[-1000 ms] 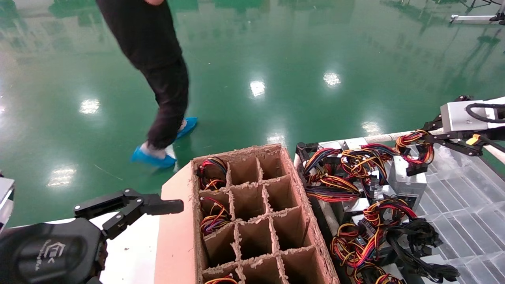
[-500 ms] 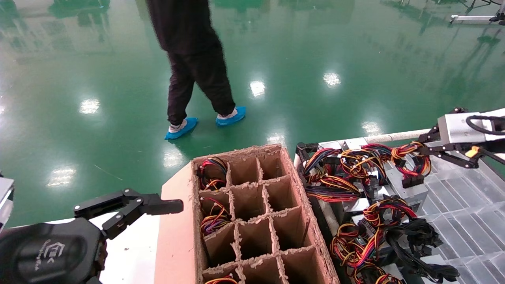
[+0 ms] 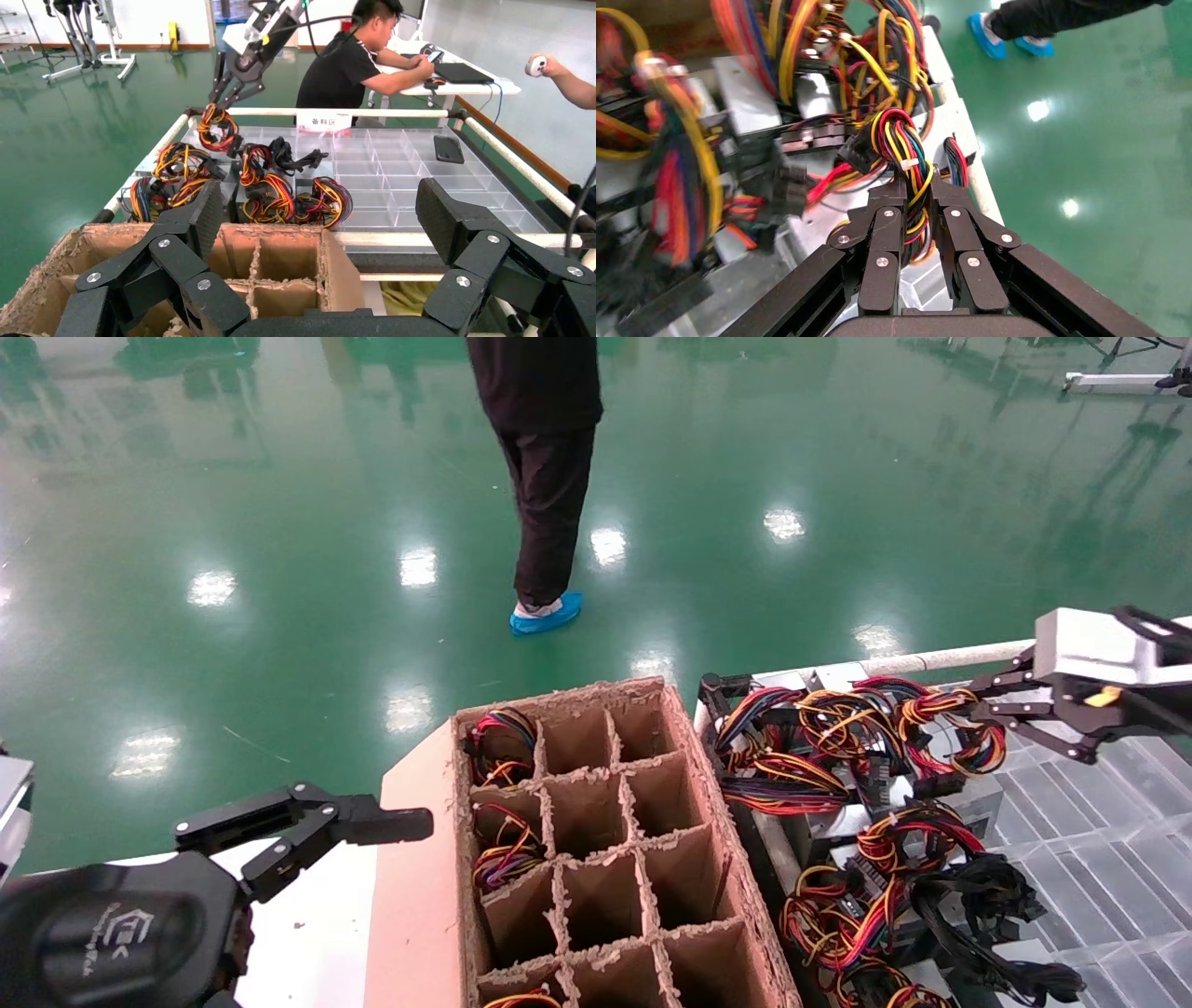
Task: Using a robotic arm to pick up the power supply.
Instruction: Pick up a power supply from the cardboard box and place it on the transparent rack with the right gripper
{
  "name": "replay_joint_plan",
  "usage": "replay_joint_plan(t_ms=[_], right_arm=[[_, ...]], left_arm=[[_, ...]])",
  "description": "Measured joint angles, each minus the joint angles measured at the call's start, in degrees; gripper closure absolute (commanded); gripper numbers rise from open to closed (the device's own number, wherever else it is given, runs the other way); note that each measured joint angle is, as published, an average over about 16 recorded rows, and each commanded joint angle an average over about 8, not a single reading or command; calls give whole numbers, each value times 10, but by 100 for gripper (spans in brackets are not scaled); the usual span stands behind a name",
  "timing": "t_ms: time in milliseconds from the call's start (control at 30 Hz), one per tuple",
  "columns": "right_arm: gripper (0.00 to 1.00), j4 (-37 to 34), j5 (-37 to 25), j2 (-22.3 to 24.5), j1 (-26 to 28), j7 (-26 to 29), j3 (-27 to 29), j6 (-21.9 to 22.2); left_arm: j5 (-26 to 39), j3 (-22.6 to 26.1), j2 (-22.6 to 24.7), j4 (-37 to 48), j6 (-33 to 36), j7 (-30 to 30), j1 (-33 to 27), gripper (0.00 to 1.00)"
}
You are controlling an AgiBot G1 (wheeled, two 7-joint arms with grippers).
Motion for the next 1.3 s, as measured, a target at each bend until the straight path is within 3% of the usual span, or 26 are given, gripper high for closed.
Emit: replay_joint_plan(t_ms=[233,533,1300], right_arm=[[100,-3,41,-5,-23,31,29,25],[100,-4,82,-2,-38,68,58,25],[100,-33,195,52,-141,178,137,63]], left_arm=[[0,0,0,0,0,0,0,0],[0,0,0,0,0,0,0,0],[-1,1,0,0,0,1,0,0]])
